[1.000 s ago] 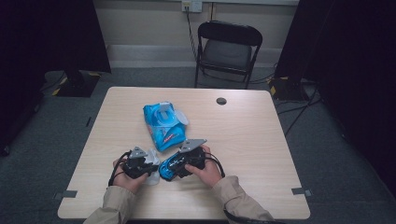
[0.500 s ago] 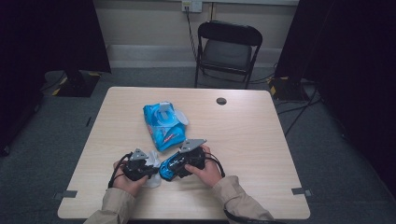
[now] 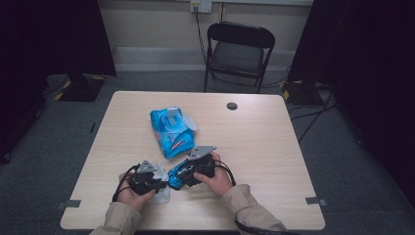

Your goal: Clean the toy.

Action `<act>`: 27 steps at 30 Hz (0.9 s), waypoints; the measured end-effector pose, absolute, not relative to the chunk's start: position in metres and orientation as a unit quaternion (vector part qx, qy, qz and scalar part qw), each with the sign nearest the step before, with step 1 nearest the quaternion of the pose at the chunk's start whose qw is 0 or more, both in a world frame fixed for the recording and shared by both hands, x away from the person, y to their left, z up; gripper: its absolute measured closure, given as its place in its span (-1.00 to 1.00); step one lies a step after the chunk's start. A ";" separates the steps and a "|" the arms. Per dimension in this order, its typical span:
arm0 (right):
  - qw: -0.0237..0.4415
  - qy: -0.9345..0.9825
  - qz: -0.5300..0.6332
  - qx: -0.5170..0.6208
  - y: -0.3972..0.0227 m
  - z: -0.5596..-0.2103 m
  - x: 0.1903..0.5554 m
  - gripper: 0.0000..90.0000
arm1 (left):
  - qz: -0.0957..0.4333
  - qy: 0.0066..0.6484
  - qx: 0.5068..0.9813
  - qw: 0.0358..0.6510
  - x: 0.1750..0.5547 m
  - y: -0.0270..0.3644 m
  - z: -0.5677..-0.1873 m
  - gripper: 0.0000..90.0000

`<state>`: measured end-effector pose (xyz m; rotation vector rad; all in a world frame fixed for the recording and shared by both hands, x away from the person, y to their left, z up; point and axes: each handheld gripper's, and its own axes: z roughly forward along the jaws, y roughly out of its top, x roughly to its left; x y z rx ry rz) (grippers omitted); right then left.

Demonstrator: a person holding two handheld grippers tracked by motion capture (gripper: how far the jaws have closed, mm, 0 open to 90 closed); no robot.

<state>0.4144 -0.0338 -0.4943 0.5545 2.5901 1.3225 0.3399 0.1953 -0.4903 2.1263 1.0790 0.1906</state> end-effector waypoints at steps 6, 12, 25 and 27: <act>0.091 0.871 0.446 0.186 -0.034 -0.495 0.414 -0.78 | 0.071 0.418 0.829 0.365 0.333 0.193 -0.490 0.84; 0.091 0.871 0.446 0.186 -0.034 -0.494 0.414 -0.78 | 0.055 0.416 0.829 0.368 0.327 0.189 -0.490 0.84; 0.092 0.870 0.447 0.186 -0.034 -0.495 0.414 -0.78 | 0.024 0.375 0.848 0.373 0.318 0.157 -0.489 0.84; 0.092 0.870 0.448 0.186 -0.034 -0.495 0.414 -0.78 | 0.021 0.375 0.847 0.377 0.318 0.157 -0.486 0.84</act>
